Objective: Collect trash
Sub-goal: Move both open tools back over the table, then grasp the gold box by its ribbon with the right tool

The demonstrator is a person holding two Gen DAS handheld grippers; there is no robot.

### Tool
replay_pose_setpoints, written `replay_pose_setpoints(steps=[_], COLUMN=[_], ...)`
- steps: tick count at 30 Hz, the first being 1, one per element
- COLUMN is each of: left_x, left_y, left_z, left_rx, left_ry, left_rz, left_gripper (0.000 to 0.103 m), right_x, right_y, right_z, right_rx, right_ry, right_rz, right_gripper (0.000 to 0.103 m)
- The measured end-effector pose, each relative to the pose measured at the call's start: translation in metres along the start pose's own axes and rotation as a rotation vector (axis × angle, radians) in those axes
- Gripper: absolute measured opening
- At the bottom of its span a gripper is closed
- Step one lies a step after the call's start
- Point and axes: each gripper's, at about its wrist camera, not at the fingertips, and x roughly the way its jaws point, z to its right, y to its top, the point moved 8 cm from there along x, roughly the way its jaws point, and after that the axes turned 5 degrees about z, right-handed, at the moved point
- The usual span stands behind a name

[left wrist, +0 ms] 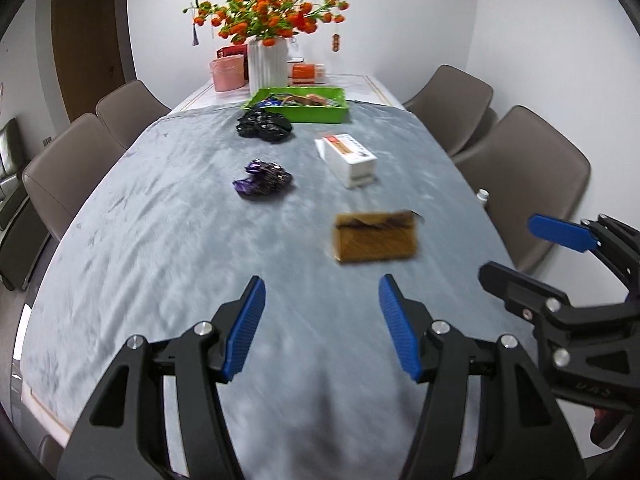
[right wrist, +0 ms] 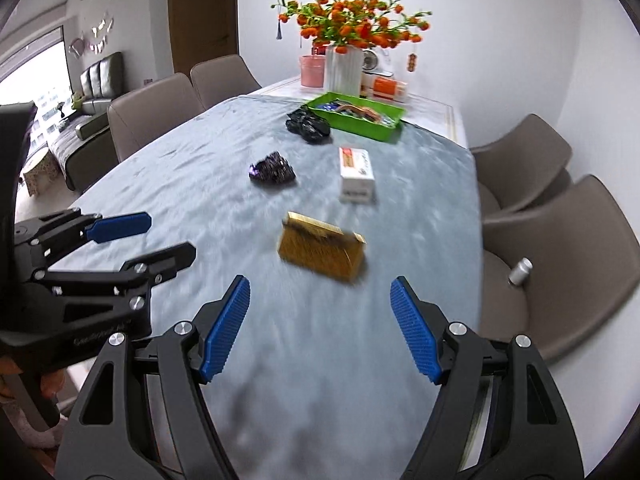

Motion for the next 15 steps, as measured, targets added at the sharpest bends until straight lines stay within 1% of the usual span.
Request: replay_pose_setpoints(steps=[4,7,8,10,12,15], left_x=[0.026,0.041,0.046,0.053,0.059,0.067], left_y=[0.006,0.004,0.004,0.001,0.000,-0.001], left_z=[-0.019,-0.025,-0.027,-0.028,-0.028,-0.028], left_rx=[-0.010,-0.032,-0.037,-0.050,-0.063,-0.057], left_ry=[0.001,0.003,0.007,0.014,0.016,0.029], left_rz=[-0.031,-0.056,-0.064,-0.079,-0.096,-0.110], left_gripper=[0.060,0.060,0.060,0.060,0.060,0.060], right_x=[0.041,0.071,0.077,0.093,0.103,0.117], right_y=[0.018,0.021,0.020,0.016,0.012,0.004], right_z=[-0.004,-0.004,-0.002,0.002,0.006,0.013], right_rx=[-0.039,-0.071,-0.079,-0.092,-0.099,-0.098], right_ry=[-0.001,0.011,0.014,0.021,0.021,0.028], right_rz=[-0.028,-0.070,-0.079,-0.111,-0.137,-0.163], right_gripper=[0.070,0.070,0.070,0.064,0.063,0.059])
